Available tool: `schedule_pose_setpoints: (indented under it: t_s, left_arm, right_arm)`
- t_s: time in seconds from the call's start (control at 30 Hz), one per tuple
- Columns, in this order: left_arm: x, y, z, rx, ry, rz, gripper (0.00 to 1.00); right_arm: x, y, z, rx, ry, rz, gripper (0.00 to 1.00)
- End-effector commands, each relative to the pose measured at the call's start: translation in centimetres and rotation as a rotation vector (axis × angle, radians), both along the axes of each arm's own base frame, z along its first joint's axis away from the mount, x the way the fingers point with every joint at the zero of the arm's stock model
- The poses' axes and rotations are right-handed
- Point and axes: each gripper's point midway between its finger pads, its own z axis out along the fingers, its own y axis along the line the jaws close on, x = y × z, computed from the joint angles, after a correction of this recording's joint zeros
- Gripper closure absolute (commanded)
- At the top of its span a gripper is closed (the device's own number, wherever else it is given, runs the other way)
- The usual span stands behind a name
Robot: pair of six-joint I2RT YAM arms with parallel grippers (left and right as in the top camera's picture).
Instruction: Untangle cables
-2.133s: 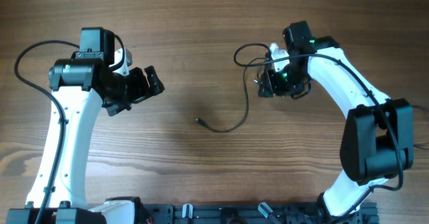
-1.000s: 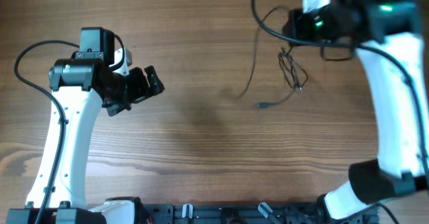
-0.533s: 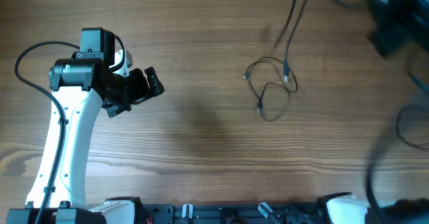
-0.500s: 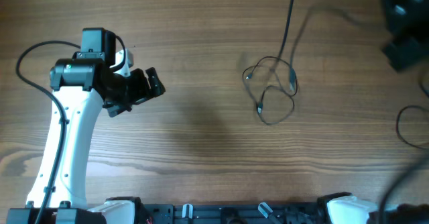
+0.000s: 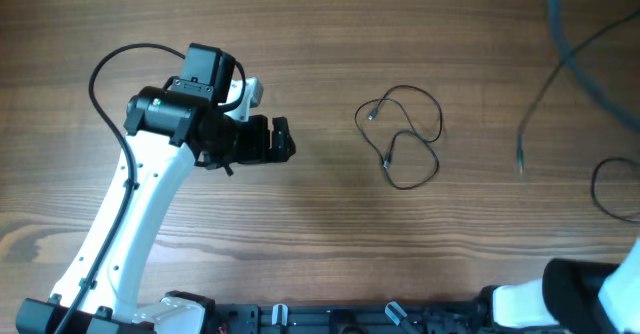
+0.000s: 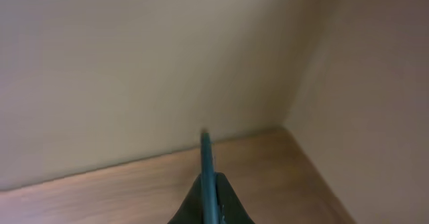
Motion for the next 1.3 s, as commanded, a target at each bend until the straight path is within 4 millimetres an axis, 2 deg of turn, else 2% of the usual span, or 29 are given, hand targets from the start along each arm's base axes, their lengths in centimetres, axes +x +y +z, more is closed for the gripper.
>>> schedule_pose_setpoints:
  t_s: [0.0, 0.1, 0.13, 0.23, 0.33, 0.37, 0.47, 0.5, 0.53, 0.57, 0.6, 0.73, 0.8, 0.87, 0.9, 1.0, 1.13, 1.27]
  left_arm:
    - [-0.1, -0.2, 0.5, -0.009, -0.025, -0.028, 0.0]
    - [-0.2, -0.2, 0.4, -0.008, -0.019, -0.028, 0.0]
    - [-0.3, -0.2, 0.4, -0.007, -0.016, -0.028, 0.0]
    - [-0.4, -0.2, 0.4, -0.006, -0.013, -0.027, 0.0]
    - [-0.4, -0.2, 0.4, -0.007, -0.013, -0.027, 0.0]
    - [-0.4, -0.2, 0.4, -0.007, -0.013, -0.027, 0.0]
    - [-0.4, -0.2, 0.4, -0.007, -0.012, -0.024, 0.0]
    - [-0.4, -0.2, 0.4, -0.008, -0.012, -0.024, 0.0]
    - [-0.4, -0.2, 0.4, -0.008, -0.012, -0.024, 0.0]
    - [-0.4, -0.2, 0.4, -0.008, -0.011, -0.023, 0.0]
    - [-0.4, -0.2, 0.4, -0.008, -0.012, -0.024, 0.0]
    - [-0.4, -0.2, 0.4, -0.007, -0.011, -0.024, 0.0]
    - [-0.4, -0.2, 0.4, -0.008, -0.012, -0.024, 0.0]
    - [-0.4, -0.2, 0.4, -0.008, -0.012, -0.024, 0.01]
    - [-0.4, -0.2, 0.4, -0.007, -0.011, -0.024, 0.0]
    - [-0.4, -0.2, 0.4, -0.007, -0.011, -0.024, 0.0]
    - [-0.4, -0.2, 0.4, -0.007, -0.011, -0.024, 0.0]
    - [-0.4, -0.2, 0.4, -0.007, -0.011, -0.024, 0.0]
  right_arm:
    - [2.2, -8.5, -4.8, 0.178, 0.039, -0.13, 0.96]
    - [2.6, -16.8, -10.6, 0.445, 0.053, -0.217, 0.96]
    - [2.3, -18.9, -12.1, 0.507, 0.057, -0.242, 0.96]
    - [-0.6, -26.3, -18.1, 0.683, 0.086, -0.423, 0.96]
    - [-4.4, -31.2, -22.8, 0.834, 0.1, -0.554, 0.96]
    - [-4.8, -31.7, -23.4, 0.862, 0.095, -0.548, 0.96]
    - [-6.0, -32.8, -24.8, 0.949, 0.08, -0.549, 0.96]
    - [-6.5, -32.9, -25.4, 0.986, 0.083, -0.579, 0.83]
    - [-6.7, -32.8, -25.7, 1.004, 0.089, -0.594, 0.58]
    - [-7.1, -32.7, -26.1, 1.036, 0.091, -0.65, 0.16]
    - [-7.6, -32.5, -26.7, 1.08, 0.09, -0.728, 0.0]
    - [-10.9, -30.5, -29.5, 1.185, 0.135, -1.14, 0.0]
    - [-12.0, -29.0, -30.2, 1.181, 0.188, -1.261, 0.0]
    - [-12.0, -27.5, -30.6, 1.18, 0.251, -1.273, 0.0]
    - [-12.1, -26.0, -30.9, 1.214, 0.285, -1.308, 0.0]
    - [-10.8, -25.0, -31.0, 1.233, 0.31, -1.254, 0.0]
    - [-9.6, -25.9, -31.2, 1.272, 0.22, -1.267, 0.0]
    - [-9.3, -26.5, -33.0, 1.315, 0.171, -1.335, 0.0]
